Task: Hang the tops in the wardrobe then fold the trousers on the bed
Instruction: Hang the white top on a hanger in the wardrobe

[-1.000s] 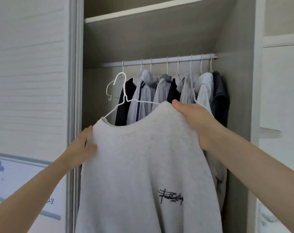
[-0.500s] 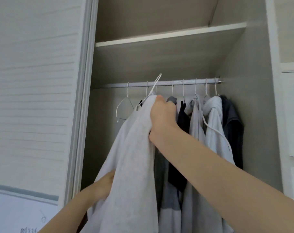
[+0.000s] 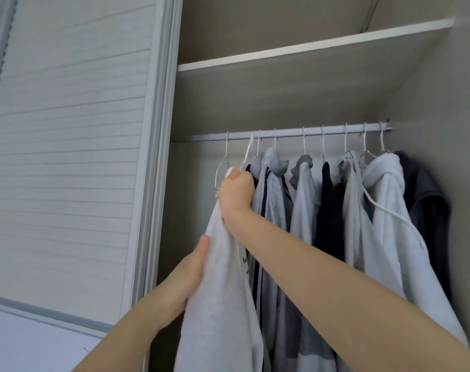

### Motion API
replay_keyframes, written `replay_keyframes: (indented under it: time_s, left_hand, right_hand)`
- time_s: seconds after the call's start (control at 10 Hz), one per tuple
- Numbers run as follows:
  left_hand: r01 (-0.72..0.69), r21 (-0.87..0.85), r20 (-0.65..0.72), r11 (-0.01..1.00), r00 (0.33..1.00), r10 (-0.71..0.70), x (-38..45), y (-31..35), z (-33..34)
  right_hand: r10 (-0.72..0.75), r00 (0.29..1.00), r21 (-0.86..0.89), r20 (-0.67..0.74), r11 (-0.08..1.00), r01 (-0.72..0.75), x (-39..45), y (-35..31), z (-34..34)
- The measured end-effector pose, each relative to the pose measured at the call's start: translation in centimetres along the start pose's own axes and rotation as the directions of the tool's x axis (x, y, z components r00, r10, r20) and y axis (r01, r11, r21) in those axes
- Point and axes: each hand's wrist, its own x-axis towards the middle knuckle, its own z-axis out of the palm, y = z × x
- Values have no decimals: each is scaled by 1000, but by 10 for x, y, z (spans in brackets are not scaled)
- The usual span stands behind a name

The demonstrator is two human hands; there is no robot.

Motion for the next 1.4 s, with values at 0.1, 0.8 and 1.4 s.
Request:
replay_keyframes:
  time_s: [0.1, 0.8, 1.4]
  left_hand:
    - [-95, 284, -103, 954, 986, 129, 17, -10, 3]
    - [-138, 439, -430, 888, 835, 343, 150, -26, -69]
    - [-128, 425, -362, 896, 883, 298, 164, -38, -78]
  right_hand:
    - [-3, 1000, -14, -7, 1000, 3, 26, 12, 18]
    - [-235, 971, -27, 44, 971, 236, 131, 51, 136]
    - [-19, 967, -266, 255, 960, 89, 176, 59, 125]
